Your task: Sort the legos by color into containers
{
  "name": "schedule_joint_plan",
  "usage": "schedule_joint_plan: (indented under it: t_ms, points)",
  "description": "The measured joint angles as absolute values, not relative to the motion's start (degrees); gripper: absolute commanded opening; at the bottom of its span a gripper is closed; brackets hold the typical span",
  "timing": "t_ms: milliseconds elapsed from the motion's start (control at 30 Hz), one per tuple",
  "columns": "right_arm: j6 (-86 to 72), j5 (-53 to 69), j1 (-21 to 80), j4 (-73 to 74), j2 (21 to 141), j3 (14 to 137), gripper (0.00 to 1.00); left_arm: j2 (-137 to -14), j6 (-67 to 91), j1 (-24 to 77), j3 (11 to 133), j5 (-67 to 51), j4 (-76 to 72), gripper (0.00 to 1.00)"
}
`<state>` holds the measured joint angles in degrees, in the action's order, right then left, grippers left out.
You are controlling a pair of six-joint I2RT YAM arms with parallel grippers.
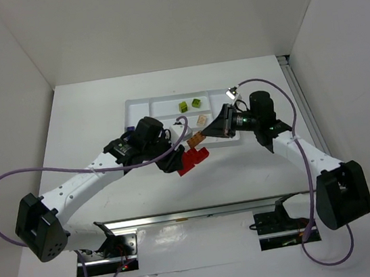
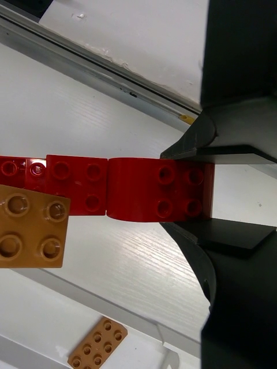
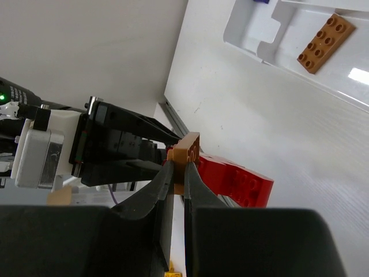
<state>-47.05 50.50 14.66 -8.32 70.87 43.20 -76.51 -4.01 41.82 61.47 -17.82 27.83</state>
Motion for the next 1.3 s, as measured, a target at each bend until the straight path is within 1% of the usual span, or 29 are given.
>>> schedule_joint_plan:
  t_ms: [133, 333, 533, 833, 1000, 1300]
  points:
    - [-46.50, 49.80, 13.61, -6.98, 69.76, 43.22, 0.01, -76.51, -4.01, 41.82, 61.47, -17.58, 27.83, 0.00]
    - [-43.99, 47.03, 8.93, -3.18, 68.20, 46.30, 0.01, -76.51, -3.86, 41.82, 61.17, -16.97, 27.75, 0.00]
    - [-43.00, 44.31, 6.15, -1.85, 68.27, 48.71, 0.01, -77.01, -1.61, 41.45, 60.73, -14.28, 27.97, 0.00]
    - [-39.79, 35.70, 5.85, -0.45, 72.73, 53.15, 0.00, -79.72, 4.47, 35.00, 60.73, -13.78, 30.33, 0.00]
    - [-39.97, 32.60, 7.33, -1.61, 78.32, 53.15, 0.00, -79.46, 8.29, 29.52, 60.73, -15.51, 31.35, 0.00]
    - [-40.71, 29.98, 14.68, -5.43, 88.27, 53.04, 0.00, -76.75, 11.20, 24.80, 61.43, -17.15, 32.45, 0.00]
